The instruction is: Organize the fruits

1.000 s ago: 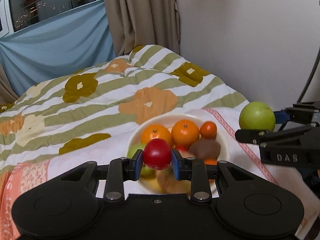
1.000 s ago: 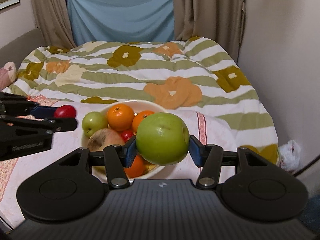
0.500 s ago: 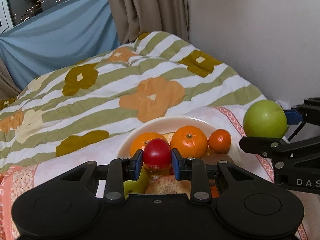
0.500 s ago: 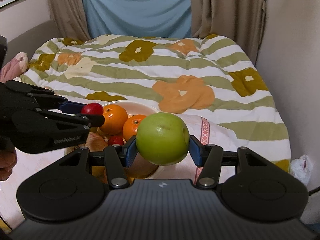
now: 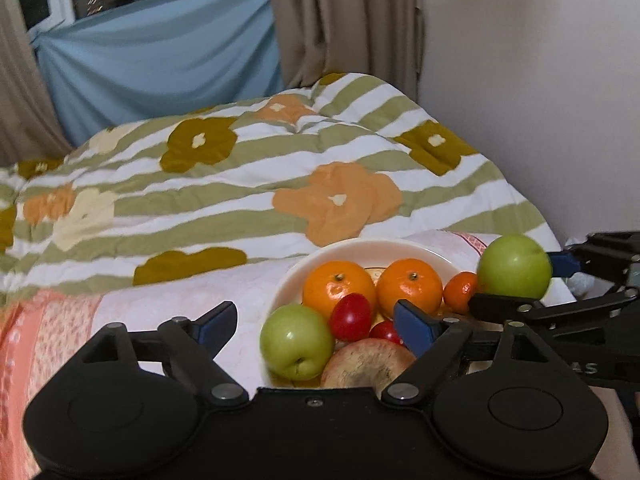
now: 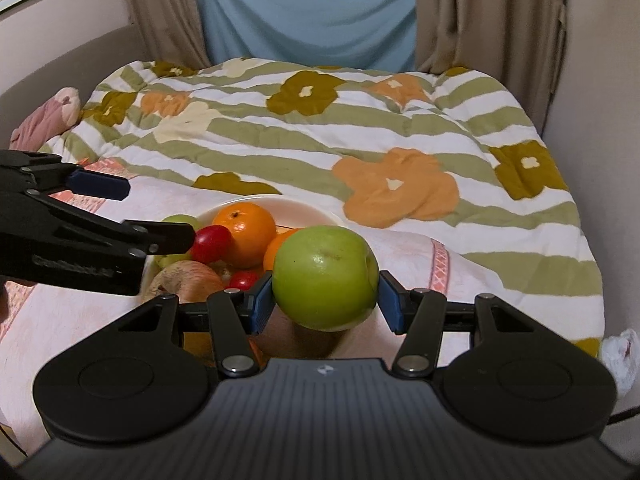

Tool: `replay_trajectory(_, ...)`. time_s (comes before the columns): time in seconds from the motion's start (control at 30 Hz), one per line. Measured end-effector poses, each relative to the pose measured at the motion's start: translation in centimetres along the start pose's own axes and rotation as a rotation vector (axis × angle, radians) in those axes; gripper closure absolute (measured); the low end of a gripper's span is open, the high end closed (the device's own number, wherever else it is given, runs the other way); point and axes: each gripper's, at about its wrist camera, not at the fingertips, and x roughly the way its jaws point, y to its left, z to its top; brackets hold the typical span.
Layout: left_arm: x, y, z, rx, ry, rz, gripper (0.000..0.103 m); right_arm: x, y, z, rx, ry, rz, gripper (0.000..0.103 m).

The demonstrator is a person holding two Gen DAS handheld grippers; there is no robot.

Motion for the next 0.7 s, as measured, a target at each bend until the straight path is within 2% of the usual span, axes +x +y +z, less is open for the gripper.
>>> replay_trajectory(0.1,-0.8,0.6,-0.4,-0.034,0.008,0.0,0.006,0.5,0.7,0.5,-0.019,0.008,0.021,0.034)
replay_trajectory(0.37,-2.0,1.7,-1.8,-0.048,0.024,0.085,0.005,2.3,2.2,1.3,-0.054,0.013,0.058,0.034)
replay_trajectory(0.6,-2.7,2.7,-3.3,-0.101,0.029,0.136,0.004,3.1,2.9,1.4,-0.05,0.006,0.09,0.032)
replay_trajectory(0.63,-2.7,2.7,-3.4,-0.11,0.034,0.144,0.004,3.0,2.9,1.4,-0.049,-0.007,0.096,0.028)
replay_trajectory(0.67,-2.7,2.7,-3.7,-0.122,0.041,0.153,0.004,2.9,2.9,1.4,-0.049,-0.011,0.105,0.017)
replay_trajectory(0.7,-2.9,2.8,-3.9,-0.136,0.047,0.159,0.004,2.8,2.9,1.3,-0.045,-0.019,0.101,0.014)
